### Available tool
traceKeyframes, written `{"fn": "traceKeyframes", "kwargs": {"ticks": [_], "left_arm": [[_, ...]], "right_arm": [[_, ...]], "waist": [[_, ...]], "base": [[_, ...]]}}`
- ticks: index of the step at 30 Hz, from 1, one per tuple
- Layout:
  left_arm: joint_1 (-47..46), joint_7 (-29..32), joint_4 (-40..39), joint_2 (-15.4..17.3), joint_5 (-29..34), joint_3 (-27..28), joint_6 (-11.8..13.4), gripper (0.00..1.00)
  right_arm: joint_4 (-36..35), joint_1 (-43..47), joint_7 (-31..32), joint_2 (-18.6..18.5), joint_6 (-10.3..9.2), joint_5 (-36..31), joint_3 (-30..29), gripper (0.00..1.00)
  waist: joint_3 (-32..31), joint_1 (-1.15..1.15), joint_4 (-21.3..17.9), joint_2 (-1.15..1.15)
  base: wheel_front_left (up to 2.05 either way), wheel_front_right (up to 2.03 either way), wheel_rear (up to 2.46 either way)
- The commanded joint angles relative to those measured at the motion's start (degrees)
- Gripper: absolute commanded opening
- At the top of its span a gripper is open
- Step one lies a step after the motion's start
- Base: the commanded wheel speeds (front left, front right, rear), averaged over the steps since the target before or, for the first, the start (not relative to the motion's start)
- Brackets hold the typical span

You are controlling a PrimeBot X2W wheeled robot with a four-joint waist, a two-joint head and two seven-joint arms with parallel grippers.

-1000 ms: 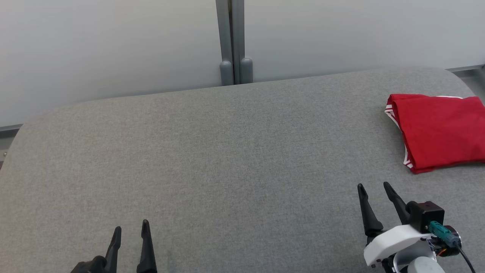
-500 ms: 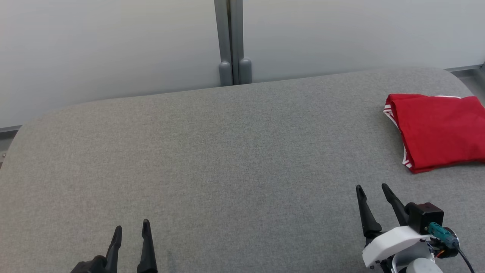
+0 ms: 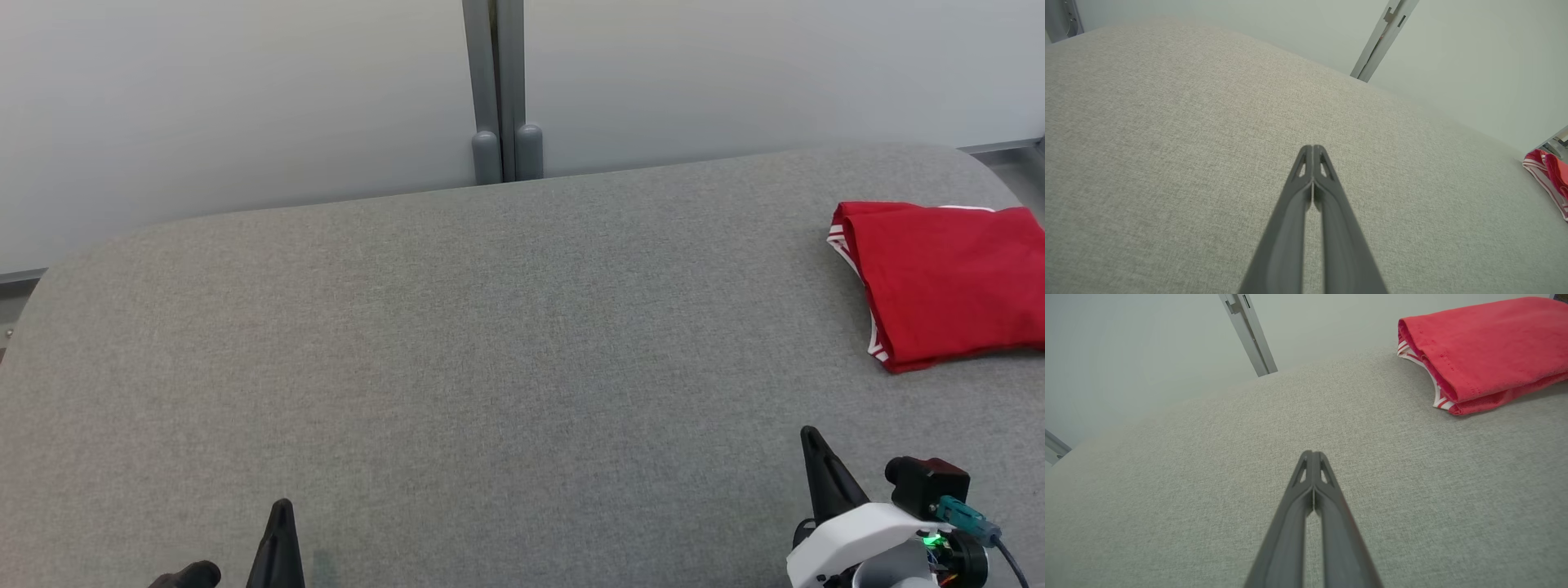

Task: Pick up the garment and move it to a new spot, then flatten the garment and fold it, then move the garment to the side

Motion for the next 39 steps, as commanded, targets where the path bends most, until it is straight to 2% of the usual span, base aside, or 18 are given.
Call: {"fn": "traceKeyframes", "kwargs": {"ticks": [1,19,39], "left_arm": [[-1.6,0.51,-0.77,0.21,-2.36,0.62,-0.37,0.0],[-4.76,4.86,-0.68,0.42,-17.14,2.99,-1.2,0.0],[-7.49,8.83,-0.6,0.55,-30.24,5.22,-1.95,0.0]], "right_arm": [[-1.3,-1.14,0.55,-0.19,-0.01,2.65,-0.41,0.0],[-3.37,-1.53,4.91,-0.31,-0.02,19.43,-2.0,0.0],[-5.02,-1.99,8.95,-0.43,-0.03,34.36,-3.55,0.0]], "waist": [[0.02,0.0,0.02,0.0],[0.26,0.0,0.25,0.0],[0.53,0.0,0.5,0.0]], "base": [[0.0,0.0,0.0],[0.0,0.0,0.0],[0.0,0.0,0.0]]}}
